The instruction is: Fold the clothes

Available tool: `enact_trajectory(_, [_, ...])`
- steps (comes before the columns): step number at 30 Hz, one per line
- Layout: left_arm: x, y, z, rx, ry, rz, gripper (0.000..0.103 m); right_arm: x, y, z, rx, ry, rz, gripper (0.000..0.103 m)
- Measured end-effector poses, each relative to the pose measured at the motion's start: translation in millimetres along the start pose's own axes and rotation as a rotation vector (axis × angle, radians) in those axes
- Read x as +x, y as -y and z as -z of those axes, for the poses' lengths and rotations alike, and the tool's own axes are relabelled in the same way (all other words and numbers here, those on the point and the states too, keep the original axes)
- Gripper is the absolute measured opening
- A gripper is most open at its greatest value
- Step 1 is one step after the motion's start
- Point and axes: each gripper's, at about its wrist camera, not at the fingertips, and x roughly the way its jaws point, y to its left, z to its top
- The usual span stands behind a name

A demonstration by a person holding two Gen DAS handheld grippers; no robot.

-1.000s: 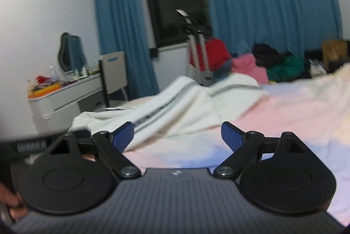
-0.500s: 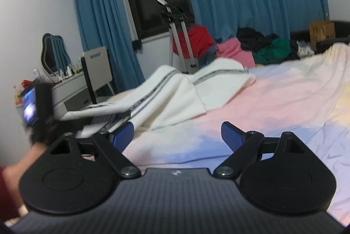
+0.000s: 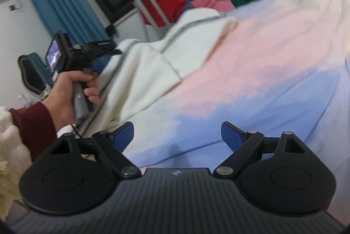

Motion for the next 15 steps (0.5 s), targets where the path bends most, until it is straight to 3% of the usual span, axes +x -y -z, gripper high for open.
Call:
enact_trajectory(2, [-4.4, 7.4, 4.2, 0.064, -0.005, -0.015, 0.007, 8.1, 6.7, -0.1, 0.041, -0.017, 0.008, 0.088])
enact_trajectory(8, [-74.8, 45.2, 25.0, 0.263, 0.092, 0.031, 0.003, 6.7, 5.4, 4.6, 0.072, -0.013, 0.003, 0.088])
enact_trajectory(12, [-166.0, 72.0, 65.0, 0.359, 0.154, 0.186, 0.003, -6.7, -3.6, 9.4, 0.024, 0.032, 0.013, 0.088])
enact_trajectory(15, [-222.0, 76.1, 108.3, 0.35, 0.131, 0.253, 0.003, -13.7, -10.9, 14.4, -0.011, 0.063, 0.028, 0.088])
